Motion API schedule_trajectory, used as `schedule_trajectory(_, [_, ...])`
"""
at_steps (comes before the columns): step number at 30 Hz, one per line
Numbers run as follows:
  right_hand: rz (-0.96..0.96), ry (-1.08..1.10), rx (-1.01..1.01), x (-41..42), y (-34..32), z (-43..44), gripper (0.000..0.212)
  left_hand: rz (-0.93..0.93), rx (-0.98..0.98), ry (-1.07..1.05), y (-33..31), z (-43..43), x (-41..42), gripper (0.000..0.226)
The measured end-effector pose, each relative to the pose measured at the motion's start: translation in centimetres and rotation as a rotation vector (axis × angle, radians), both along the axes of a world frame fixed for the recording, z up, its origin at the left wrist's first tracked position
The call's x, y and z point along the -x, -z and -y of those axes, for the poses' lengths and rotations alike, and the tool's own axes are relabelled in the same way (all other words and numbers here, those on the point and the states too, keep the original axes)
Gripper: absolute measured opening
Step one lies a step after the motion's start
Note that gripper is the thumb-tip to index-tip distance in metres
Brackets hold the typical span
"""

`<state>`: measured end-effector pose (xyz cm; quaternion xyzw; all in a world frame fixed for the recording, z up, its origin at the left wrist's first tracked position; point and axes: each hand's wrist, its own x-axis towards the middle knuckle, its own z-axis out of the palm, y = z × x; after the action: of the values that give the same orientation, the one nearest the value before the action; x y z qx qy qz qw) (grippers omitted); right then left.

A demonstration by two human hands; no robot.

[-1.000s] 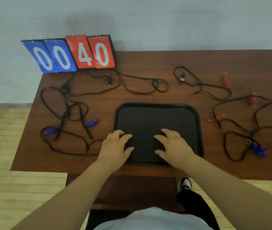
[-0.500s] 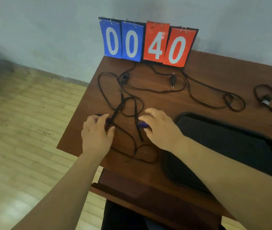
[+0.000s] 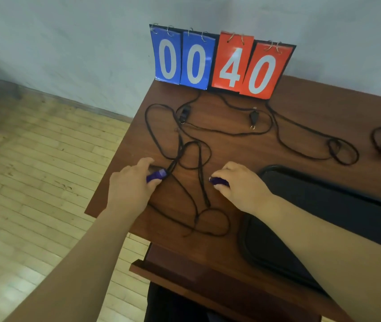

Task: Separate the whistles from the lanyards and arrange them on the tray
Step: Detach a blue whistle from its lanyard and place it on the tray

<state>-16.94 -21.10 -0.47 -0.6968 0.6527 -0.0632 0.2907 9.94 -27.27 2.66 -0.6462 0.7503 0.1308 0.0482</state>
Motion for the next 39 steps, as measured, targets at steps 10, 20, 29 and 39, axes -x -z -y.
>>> schedule_trajectory(10, [0.055, 0.059, -0.032, 6.0, -3.8, -3.3, 0.030, -0.214, -0.139, 0.167, -5.3, -2.2, 5.5, 0.027])
schedule_trajectory(20, [-0.081, 0.238, -0.039, 15.8, -1.3, -9.5, 0.025, -0.383, -0.100, 0.611, 0.5, -4.6, 21.0, 0.022])
schedule_trajectory(29, [-0.067, 0.350, 0.227, 17.9, 4.5, -12.1, 0.031, -0.480, 0.107, 0.769, 8.1, -3.9, 23.8, 0.013])
schedule_trajectory(39, [-0.194, 0.328, 0.265, 18.1, 4.0, -12.3, 0.049, -0.455, 0.295, 0.873, 9.6, -3.1, 24.3, 0.031])
